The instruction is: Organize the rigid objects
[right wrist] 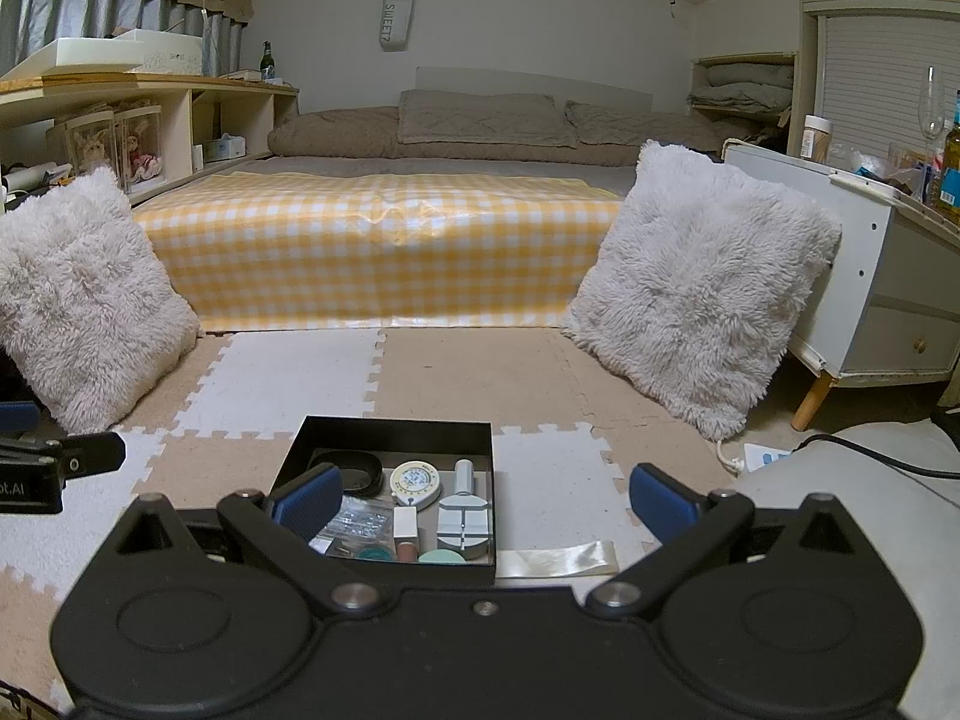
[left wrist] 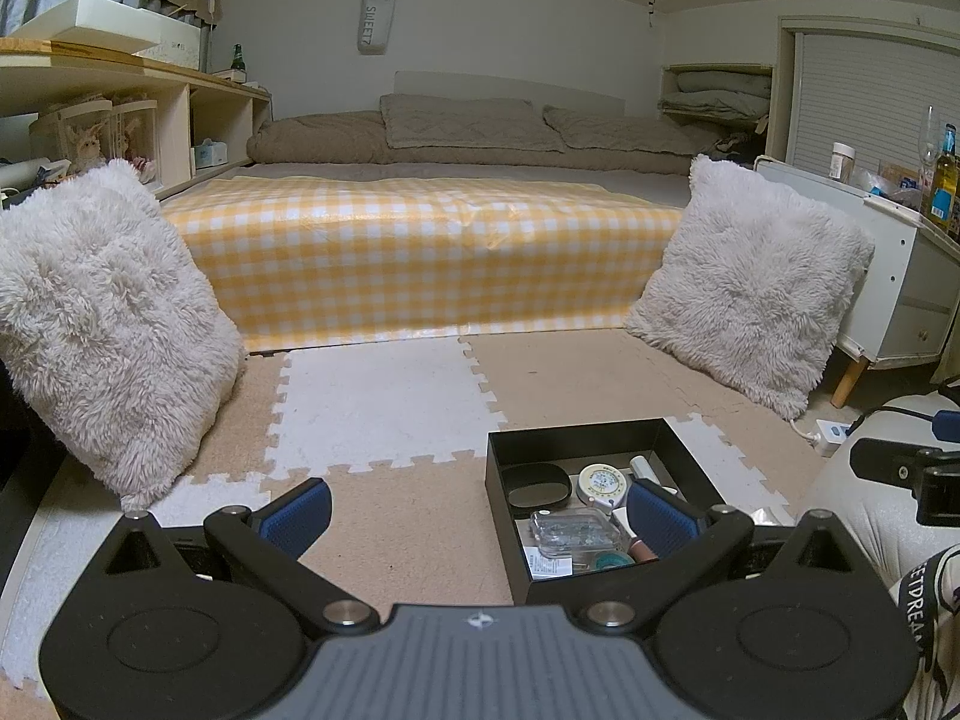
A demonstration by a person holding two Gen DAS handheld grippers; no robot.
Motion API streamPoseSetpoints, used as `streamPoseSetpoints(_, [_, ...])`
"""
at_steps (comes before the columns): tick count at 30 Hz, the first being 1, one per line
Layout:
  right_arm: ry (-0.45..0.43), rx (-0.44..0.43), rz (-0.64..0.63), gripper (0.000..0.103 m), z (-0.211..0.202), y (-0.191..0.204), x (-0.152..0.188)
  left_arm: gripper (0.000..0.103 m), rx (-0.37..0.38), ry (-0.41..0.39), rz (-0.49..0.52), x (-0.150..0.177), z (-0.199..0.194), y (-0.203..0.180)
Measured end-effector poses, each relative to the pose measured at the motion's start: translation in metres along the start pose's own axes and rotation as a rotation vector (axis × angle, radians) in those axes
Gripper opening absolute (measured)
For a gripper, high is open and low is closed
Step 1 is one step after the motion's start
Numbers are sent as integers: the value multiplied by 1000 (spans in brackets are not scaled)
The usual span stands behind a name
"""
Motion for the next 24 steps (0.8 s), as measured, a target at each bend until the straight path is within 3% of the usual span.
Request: streamPoseSetpoints(24, [-3, 3, -6, 103, -1, 1, 0, 103, -2, 1, -3, 0, 0, 0])
Point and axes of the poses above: each gripper's, at about its wrist camera, not at the fingertips, and z roughly the way its jaws point, y to its left, x to its underside, the point moved 5 cm from there along z, roughly the way its jaws point, and after that the axes turned 8 degrees about z, right-handed, at the moved point
